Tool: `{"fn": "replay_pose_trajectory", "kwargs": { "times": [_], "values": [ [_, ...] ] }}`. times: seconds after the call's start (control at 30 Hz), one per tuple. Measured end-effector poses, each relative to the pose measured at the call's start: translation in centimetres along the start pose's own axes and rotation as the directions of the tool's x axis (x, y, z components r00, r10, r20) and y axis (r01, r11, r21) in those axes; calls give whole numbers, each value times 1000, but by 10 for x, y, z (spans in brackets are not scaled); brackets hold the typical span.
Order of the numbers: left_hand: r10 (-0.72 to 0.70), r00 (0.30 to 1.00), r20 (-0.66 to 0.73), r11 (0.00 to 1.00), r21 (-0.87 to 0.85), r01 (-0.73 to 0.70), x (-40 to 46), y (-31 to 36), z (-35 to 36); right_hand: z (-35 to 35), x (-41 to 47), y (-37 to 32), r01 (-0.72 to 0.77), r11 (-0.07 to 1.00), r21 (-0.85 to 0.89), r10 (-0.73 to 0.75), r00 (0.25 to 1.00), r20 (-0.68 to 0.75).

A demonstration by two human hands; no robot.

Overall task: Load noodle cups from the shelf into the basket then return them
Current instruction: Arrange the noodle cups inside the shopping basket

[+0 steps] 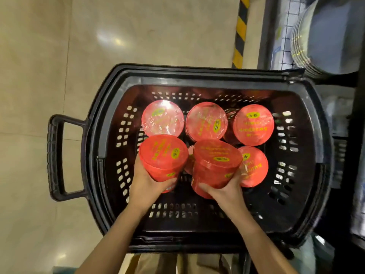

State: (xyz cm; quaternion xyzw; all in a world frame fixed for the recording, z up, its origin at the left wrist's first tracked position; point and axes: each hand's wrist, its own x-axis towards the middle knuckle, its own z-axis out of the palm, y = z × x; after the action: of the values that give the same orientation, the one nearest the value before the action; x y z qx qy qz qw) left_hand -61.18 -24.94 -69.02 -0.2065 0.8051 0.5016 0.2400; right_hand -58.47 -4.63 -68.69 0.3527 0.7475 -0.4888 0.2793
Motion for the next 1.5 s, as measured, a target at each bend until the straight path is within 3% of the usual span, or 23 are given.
{"fn": "replay_pose_trajectory", "kwargs": {
  "times": [0.17, 0.33, 0.7, 0.93, 1.17, 1.5],
  "values": [
    [-22, 998, 60, 999, 34, 20, -6, -11, 3, 11, 2, 7, -18, 1000, 5, 18, 1000, -14],
    [-138, 989, 54, 990, 18, 137, -7, -14, 4, 12, 2, 7, -24, 998, 52, 25, 1000, -6],
    [-244, 970, 21, 967, -71, 245, 10, -42, -2, 2, -4, 9, -158, 921, 355, 100, 979, 176],
    [-312, 950, -34, 945, -116, 306, 13, -50, 2, 21, 8, 16, -243, 855, 458, 267, 964, 12],
    [-420, 907, -17, 876, -270, 401, 12, -48, 0, 36, 9, 26, -325, 796, 510, 371, 928, 11],
    [-461, 887, -29, 856, -276, 437, 6, -51, 3, 40, 13, 26, -366, 790, 492, 436, 899, -31]
  ]
}}
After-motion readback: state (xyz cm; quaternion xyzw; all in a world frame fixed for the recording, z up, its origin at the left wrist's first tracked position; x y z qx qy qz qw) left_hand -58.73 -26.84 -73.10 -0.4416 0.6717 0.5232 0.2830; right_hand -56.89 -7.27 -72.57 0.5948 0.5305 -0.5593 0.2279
